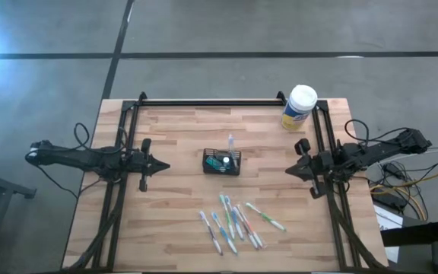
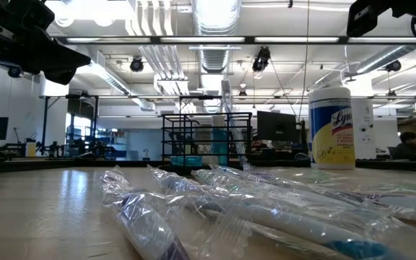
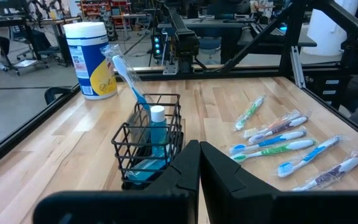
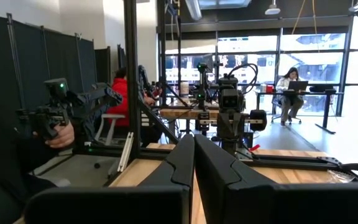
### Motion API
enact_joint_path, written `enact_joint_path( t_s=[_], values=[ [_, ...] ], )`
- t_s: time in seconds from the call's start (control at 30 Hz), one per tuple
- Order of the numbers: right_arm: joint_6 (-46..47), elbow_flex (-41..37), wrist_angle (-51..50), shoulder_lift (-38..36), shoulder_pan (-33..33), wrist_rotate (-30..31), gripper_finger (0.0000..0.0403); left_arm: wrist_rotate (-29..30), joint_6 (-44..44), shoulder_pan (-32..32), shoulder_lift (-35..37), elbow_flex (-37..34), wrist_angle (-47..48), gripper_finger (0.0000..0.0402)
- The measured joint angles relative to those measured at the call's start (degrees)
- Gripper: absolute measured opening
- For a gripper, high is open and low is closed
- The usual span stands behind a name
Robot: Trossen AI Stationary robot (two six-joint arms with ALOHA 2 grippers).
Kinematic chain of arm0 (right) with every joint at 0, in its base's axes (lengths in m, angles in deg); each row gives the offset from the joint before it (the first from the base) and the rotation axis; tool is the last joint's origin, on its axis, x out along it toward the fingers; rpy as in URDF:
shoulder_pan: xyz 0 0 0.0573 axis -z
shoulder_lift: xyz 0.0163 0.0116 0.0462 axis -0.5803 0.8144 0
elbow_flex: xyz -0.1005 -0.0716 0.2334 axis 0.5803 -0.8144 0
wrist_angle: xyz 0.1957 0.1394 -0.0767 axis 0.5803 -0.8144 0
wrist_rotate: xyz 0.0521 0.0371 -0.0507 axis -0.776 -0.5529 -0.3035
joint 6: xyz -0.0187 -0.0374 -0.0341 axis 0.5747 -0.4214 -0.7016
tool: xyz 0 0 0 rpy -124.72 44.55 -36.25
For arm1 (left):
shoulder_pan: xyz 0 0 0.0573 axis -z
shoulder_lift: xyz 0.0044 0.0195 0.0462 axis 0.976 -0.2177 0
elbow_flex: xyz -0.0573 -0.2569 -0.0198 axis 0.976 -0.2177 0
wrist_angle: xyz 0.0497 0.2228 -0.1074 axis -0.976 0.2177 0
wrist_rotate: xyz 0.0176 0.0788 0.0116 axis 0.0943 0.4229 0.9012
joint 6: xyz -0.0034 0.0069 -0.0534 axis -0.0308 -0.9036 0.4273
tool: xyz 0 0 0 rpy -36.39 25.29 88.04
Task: Pick & Place toothbrushing station
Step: Put the right green toothbrush into the black wire organizer
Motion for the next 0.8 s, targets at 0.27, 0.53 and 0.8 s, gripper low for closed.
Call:
enact_joint_path(
  t_s=[0.27, 0.53, 0.8],
  values=[
    [-0.02, 0.00, 0.00, 0.00, 0.00, 0.00, 0.0008, 0.01, 0.00, 0.01, 0.00, 0.00, 0.00, 0.0012],
    [-0.21, 0.00, -0.02, 0.00, 0.00, 0.00, 0.0009, 0.00, 0.00, 0.01, -0.02, 0.00, 0.00, 0.0012],
    [3.92, -0.26, -0.09, 3.43, 0.00, 0.13, 0.0008, 0.00, 0.74, 0.00, -0.01, 0.00, 0.02, 0.0012]
  ],
)
